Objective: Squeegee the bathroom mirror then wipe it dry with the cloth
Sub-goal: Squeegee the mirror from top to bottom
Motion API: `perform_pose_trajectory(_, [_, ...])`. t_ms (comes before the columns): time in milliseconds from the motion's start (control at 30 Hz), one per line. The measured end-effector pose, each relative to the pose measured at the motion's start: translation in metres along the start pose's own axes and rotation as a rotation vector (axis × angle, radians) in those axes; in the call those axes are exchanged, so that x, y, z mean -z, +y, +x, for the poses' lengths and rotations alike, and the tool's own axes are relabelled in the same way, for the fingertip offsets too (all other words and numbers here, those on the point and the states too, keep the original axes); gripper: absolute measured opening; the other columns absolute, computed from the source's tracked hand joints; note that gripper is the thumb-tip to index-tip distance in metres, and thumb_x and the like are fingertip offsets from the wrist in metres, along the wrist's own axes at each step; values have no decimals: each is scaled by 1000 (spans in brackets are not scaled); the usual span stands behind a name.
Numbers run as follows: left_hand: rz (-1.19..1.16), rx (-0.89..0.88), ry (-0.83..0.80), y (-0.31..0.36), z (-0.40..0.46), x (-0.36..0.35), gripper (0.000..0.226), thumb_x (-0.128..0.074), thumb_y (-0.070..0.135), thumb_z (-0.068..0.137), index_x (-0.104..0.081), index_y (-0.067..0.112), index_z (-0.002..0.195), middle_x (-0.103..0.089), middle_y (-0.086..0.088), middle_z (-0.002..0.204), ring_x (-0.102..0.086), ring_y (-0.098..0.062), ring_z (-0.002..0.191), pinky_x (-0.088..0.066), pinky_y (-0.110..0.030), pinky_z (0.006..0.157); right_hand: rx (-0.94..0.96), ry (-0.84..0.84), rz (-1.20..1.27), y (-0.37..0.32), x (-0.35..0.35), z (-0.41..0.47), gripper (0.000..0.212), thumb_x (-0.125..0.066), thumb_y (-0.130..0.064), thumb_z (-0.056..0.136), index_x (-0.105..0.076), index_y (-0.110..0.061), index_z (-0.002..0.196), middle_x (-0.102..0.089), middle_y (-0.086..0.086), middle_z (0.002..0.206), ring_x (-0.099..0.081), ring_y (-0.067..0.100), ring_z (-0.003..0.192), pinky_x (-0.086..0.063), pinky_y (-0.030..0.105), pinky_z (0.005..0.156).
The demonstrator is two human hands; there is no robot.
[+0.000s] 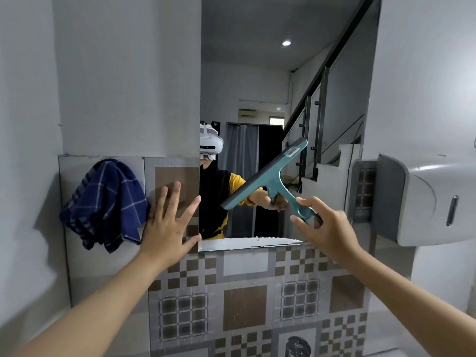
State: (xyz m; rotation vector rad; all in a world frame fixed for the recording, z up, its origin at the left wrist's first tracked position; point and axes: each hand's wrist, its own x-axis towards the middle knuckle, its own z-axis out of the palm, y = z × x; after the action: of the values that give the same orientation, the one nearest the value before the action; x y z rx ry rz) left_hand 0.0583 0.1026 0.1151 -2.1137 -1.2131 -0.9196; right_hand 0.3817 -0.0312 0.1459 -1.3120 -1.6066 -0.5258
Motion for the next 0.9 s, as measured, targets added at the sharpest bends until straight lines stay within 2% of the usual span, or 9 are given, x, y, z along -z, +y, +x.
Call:
perform_pose_trajectory(133, [35,-13,16,-1,0,-2,98,-65,59,72,-9,35,149,5,-13,159,1,-40,144,-19,-57,105,33,-20,-5,21,8,-2,40,-78,-27,77,-63,-17,112,-41,-17,51,-33,7,38,-41,33,37])
perform_pose_trajectory(267, [23,3,13,-1,0,-4,97,-63,60,73,-6,37,149,11,-10,159,7,-37,144,-20,-62,106,35,-18,-23,44,19,-7,39,-74,-29,78,-62,-20,114,-42,-8,49,-32,15,39,-39,37,36])
perform_pose_trajectory(400, [5,12,6,0,0,-4,98,-64,59,73,-6,38,148,13,-8,159,8,-36,144,-23,-64,104,-30,28,-57,68,30,-17,35,-75,-26,79,-63,-23,111,-46,5,48,-32,20,40,-35,32,38])
perform_pose_trajectory(533, [3,17,-3,-1,-1,-5,98,-64,59,73,-5,38,148,17,-7,158,12,-36,144,-23,-66,104,-90,30,-64,91,45,-34,38,-78,-21,77,-63,-21,111,-47,-7,52,-33,18,40,-32,26,39])
perform_pose_trajectory(633, [-4,15,-8,-1,0,-5,99,-66,57,73,-5,37,148,18,-7,158,13,-37,144,-20,-68,104,-122,27,-60,101,51,-45,38,-78,-19,77,-63,-15,111,-46,-8,53,-31,15,41,-30,25,41])
perform_pose_trajectory(733, [-8,13,-7,0,-1,-4,98,-67,55,72,-8,37,148,17,-7,158,12,-37,143,-19,-69,103,-140,40,-21,99,47,-53,37,-75,-20,77,-61,-14,111,-50,-15,61,-34,17,41,-33,23,40])
perform_pose_trajectory(800, [-6,7,-4,0,-1,-3,98,-68,55,72,-9,36,148,17,-8,158,12,-38,143,-20,-69,102,-185,50,27,97,39,-60,35,-74,-21,79,-61,-16,111,-54,-12,65,-35,17,42,-36,26,40])
perform_pose_trajectory(900, [-6,7,-2,1,-1,-3,97,-68,54,72,-11,35,149,17,-8,158,13,-37,143,-20,-68,102,-324,77,125,93,26,-77,28,-73,-17,82,-60,-19,106,-55,-5,63,-33,8,42,-31,17,41])
